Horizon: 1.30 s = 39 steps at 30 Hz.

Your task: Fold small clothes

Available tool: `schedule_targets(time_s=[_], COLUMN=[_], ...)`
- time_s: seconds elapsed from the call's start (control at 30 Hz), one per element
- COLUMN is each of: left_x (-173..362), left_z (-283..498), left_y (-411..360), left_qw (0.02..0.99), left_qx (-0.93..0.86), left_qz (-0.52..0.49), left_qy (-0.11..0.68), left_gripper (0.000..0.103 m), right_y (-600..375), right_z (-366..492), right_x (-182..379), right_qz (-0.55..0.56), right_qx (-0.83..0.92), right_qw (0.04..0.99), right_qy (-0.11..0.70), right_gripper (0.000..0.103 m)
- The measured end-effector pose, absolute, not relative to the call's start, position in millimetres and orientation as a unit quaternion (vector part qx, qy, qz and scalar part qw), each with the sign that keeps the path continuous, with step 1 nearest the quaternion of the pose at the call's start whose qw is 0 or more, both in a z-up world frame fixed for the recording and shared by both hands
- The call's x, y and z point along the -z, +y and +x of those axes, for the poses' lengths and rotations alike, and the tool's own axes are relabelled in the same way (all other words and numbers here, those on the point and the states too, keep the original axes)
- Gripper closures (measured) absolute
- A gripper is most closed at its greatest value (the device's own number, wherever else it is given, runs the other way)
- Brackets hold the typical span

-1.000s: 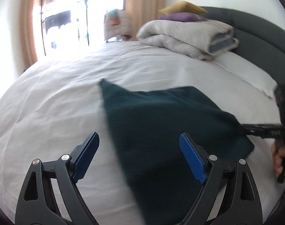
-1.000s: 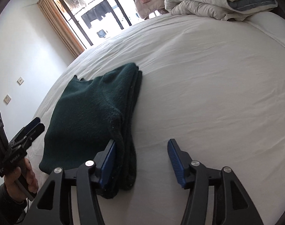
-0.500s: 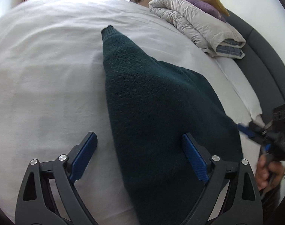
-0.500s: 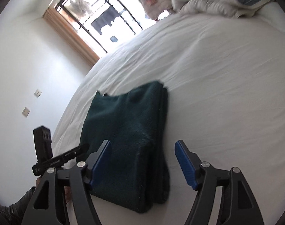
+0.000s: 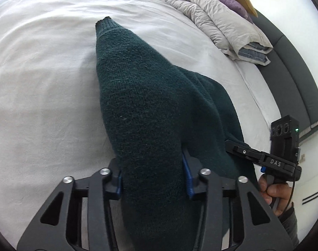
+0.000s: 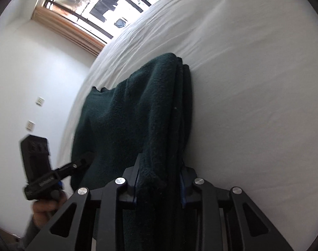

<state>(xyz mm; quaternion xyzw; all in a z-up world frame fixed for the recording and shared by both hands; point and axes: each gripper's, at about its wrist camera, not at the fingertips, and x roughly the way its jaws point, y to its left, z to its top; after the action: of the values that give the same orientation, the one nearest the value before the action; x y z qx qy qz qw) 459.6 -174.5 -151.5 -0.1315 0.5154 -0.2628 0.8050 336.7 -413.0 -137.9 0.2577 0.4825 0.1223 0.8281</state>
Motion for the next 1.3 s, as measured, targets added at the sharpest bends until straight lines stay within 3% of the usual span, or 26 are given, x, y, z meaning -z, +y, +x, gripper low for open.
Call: schedule_targets(time_s=[0.17,0.33,0.7,1.1,1.3], left_x=[111,75,88,58,98], left_z=[418,345,173,169,219], left_y=[-162,-102,53,83,70], left_qw=[0.828,0.85,0.866,0.88,0.858], left_qx=[0.264,0.262,0.186,0.204,0.211], left_qz=[-0.098,-0.094,-0.101,-0.1,-0.104], left_qy=[0.485,0.448,0.453,0.418,0.457], left_gripper=[0.068,0.068,0.067,0.067,0.063], right_y=[-367,-304,-168,-141,-166], right_z=[298,231,118,136,168], right_x=[84,45,56,26,90], right_qz=[0.176,0.136,0.16,0.125,0.19], right_qx=[-0.115,-0.149,-0.216,-0.209,-0.201], right_qw=[0.866,0.883,0.864,0.877,0.849], right_qy=[0.454,0.425,0.426,0.415,0.45], right_gripper=[0.076,0.077,0.077,0.076,0.075])
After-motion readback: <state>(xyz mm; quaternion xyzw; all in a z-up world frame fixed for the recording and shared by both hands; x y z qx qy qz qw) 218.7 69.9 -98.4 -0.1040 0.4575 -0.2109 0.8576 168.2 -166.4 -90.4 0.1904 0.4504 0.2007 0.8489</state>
